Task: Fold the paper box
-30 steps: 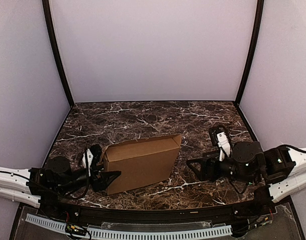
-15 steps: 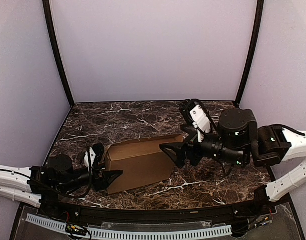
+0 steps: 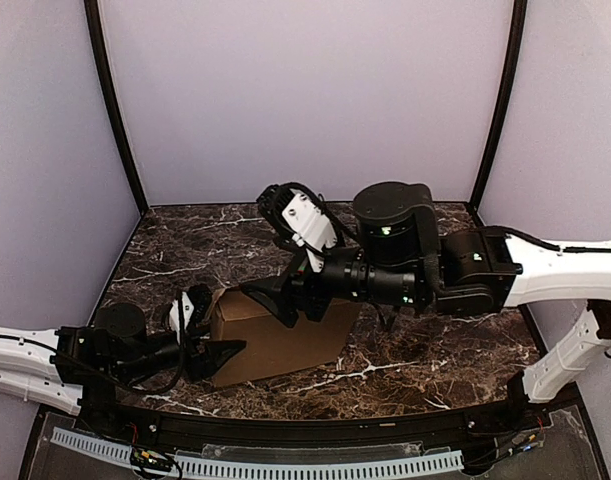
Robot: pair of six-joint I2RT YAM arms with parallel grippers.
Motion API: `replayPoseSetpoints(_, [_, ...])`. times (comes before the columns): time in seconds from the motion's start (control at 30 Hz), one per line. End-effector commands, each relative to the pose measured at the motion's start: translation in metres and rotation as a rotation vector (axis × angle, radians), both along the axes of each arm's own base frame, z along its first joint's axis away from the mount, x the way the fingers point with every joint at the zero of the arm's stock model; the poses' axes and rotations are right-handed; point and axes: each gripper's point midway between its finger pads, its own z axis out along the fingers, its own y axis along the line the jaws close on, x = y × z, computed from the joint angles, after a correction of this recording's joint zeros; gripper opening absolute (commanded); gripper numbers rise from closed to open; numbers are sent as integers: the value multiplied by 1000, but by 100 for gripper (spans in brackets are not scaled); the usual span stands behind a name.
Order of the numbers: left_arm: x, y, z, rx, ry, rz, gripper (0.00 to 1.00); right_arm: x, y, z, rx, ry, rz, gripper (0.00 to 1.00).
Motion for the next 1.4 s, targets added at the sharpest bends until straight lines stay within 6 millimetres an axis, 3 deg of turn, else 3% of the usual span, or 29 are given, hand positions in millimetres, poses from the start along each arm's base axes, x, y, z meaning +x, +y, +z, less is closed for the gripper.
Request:
replayPoseSetpoints(0.0, [-3, 2, -4, 46, 24, -16, 1, 5, 24, 2, -7, -44, 23, 86])
replayPoseSetpoints(0.23, [-4, 1, -4, 45, 36, -19, 1, 12, 47, -3, -12, 20, 38, 78])
replayPoseSetpoints(0.4, [-3, 3, -3, 39, 37, -8, 1, 14, 57, -25, -63, 56, 38, 75])
replayPoseSetpoints(0.67, [-3, 5, 0, 25, 39, -1, 1, 14, 59, -57, -130, 99, 36, 69])
replayPoseSetpoints(1.07, [1, 8, 1, 19, 37, 31, 1, -4, 61, -94, -191, 195, 102, 43])
replayPoseSetpoints(1.37, [3, 8, 5, 11, 34, 43, 1, -17, 60, -126, -238, 226, 91, 37])
